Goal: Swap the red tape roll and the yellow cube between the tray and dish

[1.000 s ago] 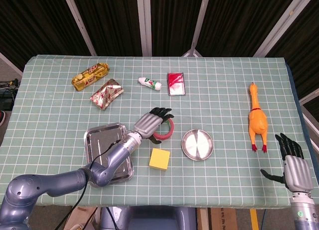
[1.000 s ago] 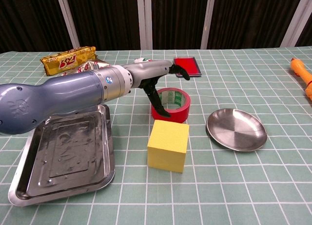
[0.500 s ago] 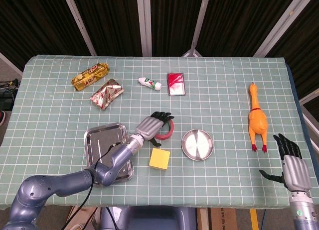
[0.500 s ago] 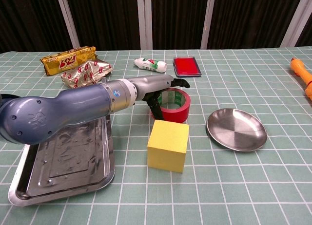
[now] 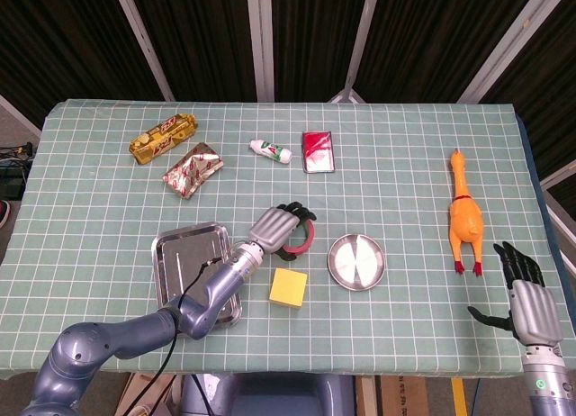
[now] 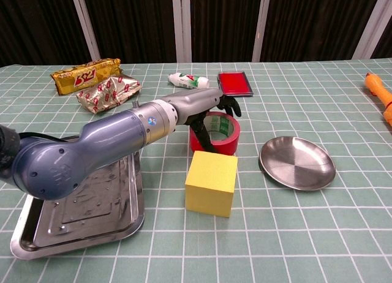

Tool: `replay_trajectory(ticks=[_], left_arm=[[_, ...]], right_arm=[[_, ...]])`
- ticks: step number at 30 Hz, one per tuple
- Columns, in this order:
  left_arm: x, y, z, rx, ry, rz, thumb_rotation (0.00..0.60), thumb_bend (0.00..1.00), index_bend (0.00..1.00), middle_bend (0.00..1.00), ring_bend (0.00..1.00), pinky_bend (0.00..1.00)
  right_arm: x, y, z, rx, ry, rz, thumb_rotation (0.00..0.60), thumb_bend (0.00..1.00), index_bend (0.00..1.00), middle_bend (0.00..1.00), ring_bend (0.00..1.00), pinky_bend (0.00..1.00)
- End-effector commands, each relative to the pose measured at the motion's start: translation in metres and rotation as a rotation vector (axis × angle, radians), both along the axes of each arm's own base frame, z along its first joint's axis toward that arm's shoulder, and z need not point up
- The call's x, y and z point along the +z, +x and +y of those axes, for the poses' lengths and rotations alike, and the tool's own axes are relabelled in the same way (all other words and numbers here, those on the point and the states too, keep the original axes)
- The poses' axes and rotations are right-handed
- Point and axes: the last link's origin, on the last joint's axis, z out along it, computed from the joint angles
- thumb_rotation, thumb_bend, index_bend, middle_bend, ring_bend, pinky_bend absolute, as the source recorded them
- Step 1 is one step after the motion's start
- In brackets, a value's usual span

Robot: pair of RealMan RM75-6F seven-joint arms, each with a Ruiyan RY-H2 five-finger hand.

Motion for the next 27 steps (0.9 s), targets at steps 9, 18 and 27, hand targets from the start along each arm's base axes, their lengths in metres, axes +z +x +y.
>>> replay_trajectory(ticks=[9, 18, 27], left_arm=[[0.018, 0.003, 0.006, -0.059, 0.108, -0.116, 0.600, 0.59, 0.42, 0.49, 0.43, 0.53], [0.123, -0.040, -0.020, -0.101, 0.183, -0.118, 0.600, 0.58, 0.43, 0.49, 0.42, 0.50], [0.175, -0.129, -0.073, -0.004, 0.137, 0.054, 0.600, 0.58, 0.43, 0.46, 0.39, 0.49]], right_arm=[[-0.002, 0.001, -0.001, 0.000, 0.015, -0.021, 0.600, 0.02, 0.02, 0.00, 0.01, 0.00], [0.003, -0.001, 0.000, -0.001, 0.001, -0.038, 0.600, 0.02, 0.03, 0.00, 0.01, 0.00], [0.000, 0.005, 0.002, 0.013, 0.013, -0.041, 0.600, 0.02, 0.03, 0.00, 0.01, 0.00]])
